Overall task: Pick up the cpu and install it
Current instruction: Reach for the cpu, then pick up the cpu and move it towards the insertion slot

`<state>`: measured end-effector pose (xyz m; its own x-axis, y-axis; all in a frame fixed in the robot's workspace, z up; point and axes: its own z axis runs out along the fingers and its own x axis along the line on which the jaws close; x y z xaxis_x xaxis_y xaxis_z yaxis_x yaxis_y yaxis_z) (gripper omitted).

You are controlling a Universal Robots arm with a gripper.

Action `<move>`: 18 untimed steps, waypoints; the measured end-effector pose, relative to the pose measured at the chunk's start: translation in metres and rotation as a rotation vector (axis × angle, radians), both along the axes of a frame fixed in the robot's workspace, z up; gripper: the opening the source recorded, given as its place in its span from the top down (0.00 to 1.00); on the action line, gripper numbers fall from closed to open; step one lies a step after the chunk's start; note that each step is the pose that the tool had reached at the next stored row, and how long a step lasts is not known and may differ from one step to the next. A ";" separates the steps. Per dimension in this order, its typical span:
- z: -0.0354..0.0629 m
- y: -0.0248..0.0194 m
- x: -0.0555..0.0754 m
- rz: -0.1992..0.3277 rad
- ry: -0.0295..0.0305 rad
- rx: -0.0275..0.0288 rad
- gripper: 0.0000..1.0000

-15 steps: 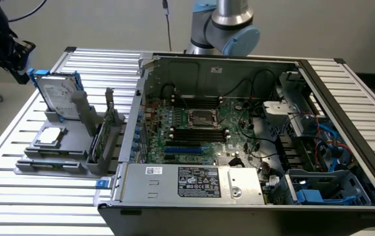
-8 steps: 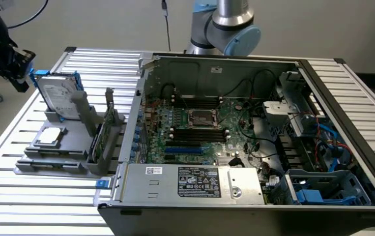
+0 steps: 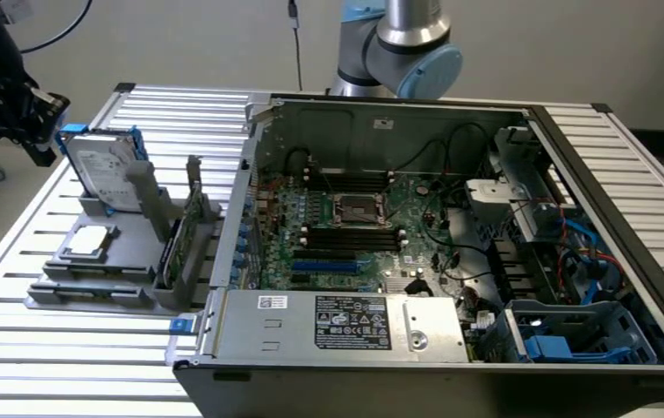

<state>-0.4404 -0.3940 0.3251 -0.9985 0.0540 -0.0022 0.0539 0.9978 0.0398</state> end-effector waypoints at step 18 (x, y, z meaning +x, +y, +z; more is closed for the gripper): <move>0.0000 0.0000 0.000 0.009 0.0000 0.0000 0.76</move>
<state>-0.4403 -0.3940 0.3251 -0.9990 0.0446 -0.0022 0.0445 0.9982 0.0398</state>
